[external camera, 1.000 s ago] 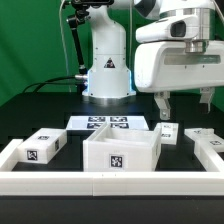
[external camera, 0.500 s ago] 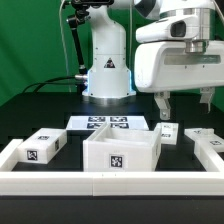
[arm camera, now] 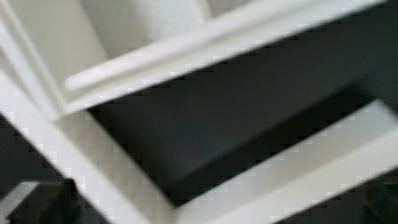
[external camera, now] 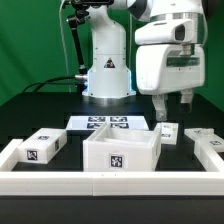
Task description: Assemble cabinet
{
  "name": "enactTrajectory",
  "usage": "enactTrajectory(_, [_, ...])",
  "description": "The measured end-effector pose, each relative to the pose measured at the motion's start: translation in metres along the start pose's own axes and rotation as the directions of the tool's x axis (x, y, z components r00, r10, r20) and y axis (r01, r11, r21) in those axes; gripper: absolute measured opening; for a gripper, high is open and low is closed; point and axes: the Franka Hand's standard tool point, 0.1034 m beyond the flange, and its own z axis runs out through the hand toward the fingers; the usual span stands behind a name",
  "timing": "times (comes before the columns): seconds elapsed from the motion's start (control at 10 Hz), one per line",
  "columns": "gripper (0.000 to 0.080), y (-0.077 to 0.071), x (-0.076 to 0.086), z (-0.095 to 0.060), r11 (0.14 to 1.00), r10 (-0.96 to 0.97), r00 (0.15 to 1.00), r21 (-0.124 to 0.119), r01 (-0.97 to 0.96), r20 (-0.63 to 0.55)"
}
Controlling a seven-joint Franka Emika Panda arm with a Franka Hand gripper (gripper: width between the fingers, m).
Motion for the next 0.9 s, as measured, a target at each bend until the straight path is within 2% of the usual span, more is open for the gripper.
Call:
enactTrajectory(0.1, [0.0798,-0.002,-0.005,0.002,0.999,-0.031,0.999,0.027,0.031,0.023])
enactTrajectory(0.4, [0.0798,-0.002,-0.005,0.002,0.999,-0.026,0.999,0.024,0.026,0.021])
enactTrajectory(0.5, [0.0798,-0.003,-0.008,0.003,0.996,-0.081,0.996,0.027,0.08,0.021])
enactTrajectory(0.7, [0.0798,-0.013,-0.03,0.009,0.975,-0.217,0.976,0.044,0.216,0.024])
enactTrajectory(0.9, [0.0798,-0.017,-0.04,0.014,0.953,-0.299,0.954,0.06,0.297,0.026])
